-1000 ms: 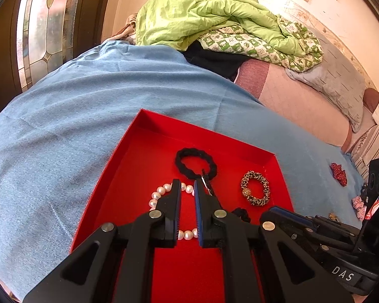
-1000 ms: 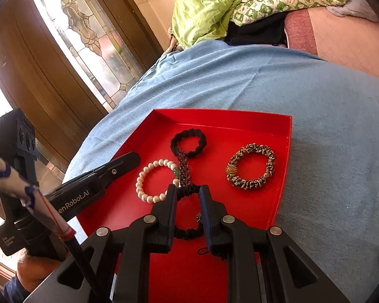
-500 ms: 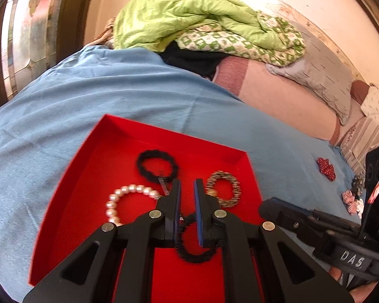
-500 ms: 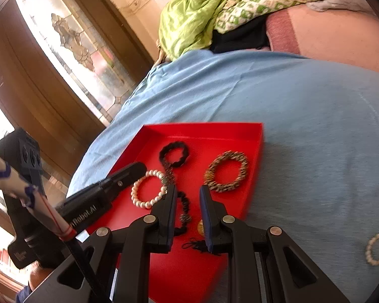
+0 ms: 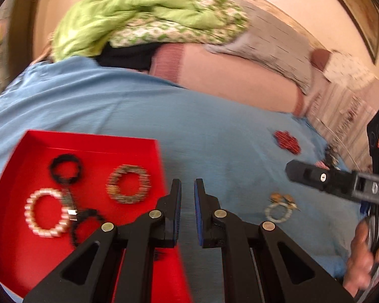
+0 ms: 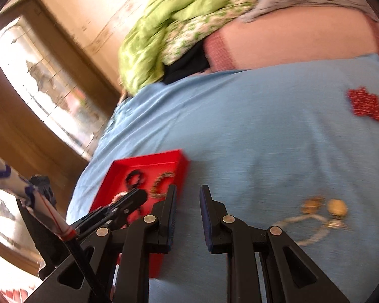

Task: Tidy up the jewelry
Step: 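Move both open tools back to the remaining jewelry on the blue cover, then grasp the gold charm chain with the left tool while the right tool grasps the gold 'wonder' tag pendant, then carry the gold charm chain and 'wonder' tag pendant with both tools over the red tray, then lower both tools into the red tray and open them to drop the charms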

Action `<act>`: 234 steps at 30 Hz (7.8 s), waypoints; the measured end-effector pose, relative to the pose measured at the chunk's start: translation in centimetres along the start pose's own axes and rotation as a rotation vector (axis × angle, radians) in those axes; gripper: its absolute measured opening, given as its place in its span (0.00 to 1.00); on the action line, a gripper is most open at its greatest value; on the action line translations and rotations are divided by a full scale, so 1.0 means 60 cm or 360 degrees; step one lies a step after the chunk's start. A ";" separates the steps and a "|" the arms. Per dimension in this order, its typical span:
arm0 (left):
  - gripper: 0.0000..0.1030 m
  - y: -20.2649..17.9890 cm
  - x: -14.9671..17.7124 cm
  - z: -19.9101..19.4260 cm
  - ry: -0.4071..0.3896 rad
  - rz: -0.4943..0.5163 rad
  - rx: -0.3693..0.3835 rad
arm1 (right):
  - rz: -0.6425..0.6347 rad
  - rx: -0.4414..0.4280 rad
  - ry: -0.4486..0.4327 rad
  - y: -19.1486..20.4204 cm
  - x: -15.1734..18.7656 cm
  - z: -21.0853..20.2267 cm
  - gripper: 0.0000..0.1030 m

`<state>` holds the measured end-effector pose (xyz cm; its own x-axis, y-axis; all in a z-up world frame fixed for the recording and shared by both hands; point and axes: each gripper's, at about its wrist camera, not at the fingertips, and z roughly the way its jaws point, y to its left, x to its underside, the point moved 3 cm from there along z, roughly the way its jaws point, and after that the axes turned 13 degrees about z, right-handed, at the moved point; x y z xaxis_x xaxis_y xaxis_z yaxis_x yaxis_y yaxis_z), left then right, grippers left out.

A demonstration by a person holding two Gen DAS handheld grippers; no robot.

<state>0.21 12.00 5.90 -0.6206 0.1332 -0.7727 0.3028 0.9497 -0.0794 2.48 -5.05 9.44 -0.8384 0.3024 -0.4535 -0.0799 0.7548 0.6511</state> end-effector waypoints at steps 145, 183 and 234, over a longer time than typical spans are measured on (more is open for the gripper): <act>0.17 0.258 0.096 -0.162 -0.0119 -0.0402 -0.0373 | -0.0431 -0.0402 0.0140 0.281 0.110 0.081 0.25; 0.17 0.243 0.120 -0.076 0.0170 -0.0350 -0.0320 | -0.0523 0.0023 0.0515 0.188 0.198 0.216 0.26; 0.19 0.246 0.116 -0.071 0.0180 -0.0336 -0.0339 | -0.0630 0.0053 0.0459 0.198 0.204 0.207 0.27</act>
<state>-2.72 28.13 2.04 -0.7339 -0.0540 -0.6771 0.0077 0.9961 -0.0877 -2.05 14.83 4.05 -0.8628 -0.1813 -0.4719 -0.4090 0.7990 0.4408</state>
